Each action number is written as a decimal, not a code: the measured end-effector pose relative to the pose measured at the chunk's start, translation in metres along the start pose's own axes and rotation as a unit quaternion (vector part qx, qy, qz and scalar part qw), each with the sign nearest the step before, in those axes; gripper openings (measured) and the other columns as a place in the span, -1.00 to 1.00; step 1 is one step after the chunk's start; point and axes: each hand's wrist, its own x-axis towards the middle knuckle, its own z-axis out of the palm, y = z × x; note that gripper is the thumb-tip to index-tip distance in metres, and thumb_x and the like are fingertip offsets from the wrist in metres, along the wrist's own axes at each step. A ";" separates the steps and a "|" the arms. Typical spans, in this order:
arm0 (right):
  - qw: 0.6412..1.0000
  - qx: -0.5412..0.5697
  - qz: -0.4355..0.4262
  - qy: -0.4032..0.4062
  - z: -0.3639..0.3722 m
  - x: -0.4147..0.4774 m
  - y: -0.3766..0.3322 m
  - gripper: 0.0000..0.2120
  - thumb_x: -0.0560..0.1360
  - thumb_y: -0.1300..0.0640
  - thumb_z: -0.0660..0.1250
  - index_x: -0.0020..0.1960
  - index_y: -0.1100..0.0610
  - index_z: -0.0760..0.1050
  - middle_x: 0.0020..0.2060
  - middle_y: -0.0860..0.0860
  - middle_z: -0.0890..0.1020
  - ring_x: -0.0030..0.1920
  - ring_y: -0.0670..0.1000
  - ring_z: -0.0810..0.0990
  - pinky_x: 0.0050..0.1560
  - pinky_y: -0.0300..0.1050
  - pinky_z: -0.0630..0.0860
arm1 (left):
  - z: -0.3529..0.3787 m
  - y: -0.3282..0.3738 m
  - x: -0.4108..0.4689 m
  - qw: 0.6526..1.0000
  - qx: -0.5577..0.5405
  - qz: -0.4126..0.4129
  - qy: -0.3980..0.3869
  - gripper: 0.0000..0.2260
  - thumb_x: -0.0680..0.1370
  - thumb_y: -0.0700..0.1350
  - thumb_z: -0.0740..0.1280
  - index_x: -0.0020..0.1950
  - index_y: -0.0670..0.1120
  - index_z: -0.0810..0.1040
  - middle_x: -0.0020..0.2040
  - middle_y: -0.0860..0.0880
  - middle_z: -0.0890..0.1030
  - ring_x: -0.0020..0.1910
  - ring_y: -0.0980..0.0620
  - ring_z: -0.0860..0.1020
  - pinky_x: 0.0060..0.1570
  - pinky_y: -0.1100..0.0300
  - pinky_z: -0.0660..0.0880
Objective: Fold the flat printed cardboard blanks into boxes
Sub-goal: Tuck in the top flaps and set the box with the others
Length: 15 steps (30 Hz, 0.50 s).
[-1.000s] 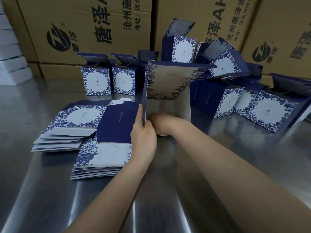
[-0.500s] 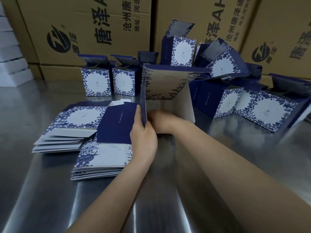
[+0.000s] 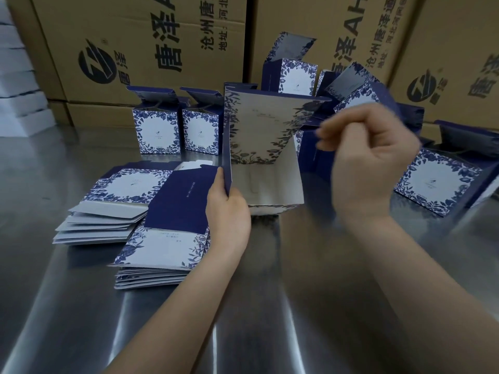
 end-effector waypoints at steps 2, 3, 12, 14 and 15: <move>0.996 0.014 0.073 0.045 -0.010 0.005 0.016 -0.65 0.37 0.42 0.08 -0.27 0.05 0.51 -0.37 0.04 0.58 -0.36 -0.04 0.55 -0.35 -0.11 0.48 | 0.000 0.002 0.001 1.000 -0.006 -0.003 0.003 -0.60 0.65 -0.17 0.07 0.50 -0.03 0.36 0.39 -0.01 0.49 0.38 -0.05 0.43 0.39 -0.08 0.36; 0.992 0.015 0.114 0.042 -0.013 0.005 0.026 -0.66 0.39 0.43 0.09 -0.22 0.06 0.51 -0.30 0.06 0.59 -0.30 -0.03 0.58 -0.27 -0.14 0.50 | 0.000 0.002 0.000 1.000 -0.010 -0.004 0.001 -0.60 0.65 -0.16 0.07 0.48 -0.05 0.38 0.39 -0.04 0.49 0.39 -0.07 0.43 0.40 -0.10 0.35; 0.888 0.135 0.390 -0.205 -0.015 -0.026 0.093 -0.41 0.47 -0.08 0.39 0.43 -0.20 0.26 0.38 -0.13 0.46 0.36 -0.16 0.46 0.40 -0.09 0.38 | -0.004 0.005 -0.002 0.997 0.003 0.060 -0.038 -0.53 0.61 -0.08 0.15 0.54 0.12 0.28 0.43 0.06 0.46 0.40 -0.02 0.41 0.39 -0.11 0.35; 0.878 0.163 0.407 -0.192 -0.011 -0.029 0.095 -0.43 0.46 -0.07 0.39 0.43 -0.16 0.32 0.36 -0.13 0.49 0.27 -0.21 0.53 0.21 -0.27 0.49 | -0.005 0.004 -0.003 0.992 0.007 0.115 -0.057 -0.46 0.61 0.02 0.20 0.56 0.25 0.13 0.48 0.23 0.34 0.44 0.14 0.34 0.44 0.00 0.30; 0.878 0.170 0.408 -0.183 -0.008 -0.030 0.095 -0.45 0.47 -0.05 0.39 0.42 -0.15 0.34 0.35 -0.12 0.50 0.24 -0.21 0.55 0.14 -0.33 0.51 | -0.005 0.003 -0.005 0.987 0.018 0.146 -0.061 -0.44 0.59 0.07 0.21 0.56 0.29 0.11 0.48 0.30 0.31 0.44 0.20 0.31 0.44 0.07 0.29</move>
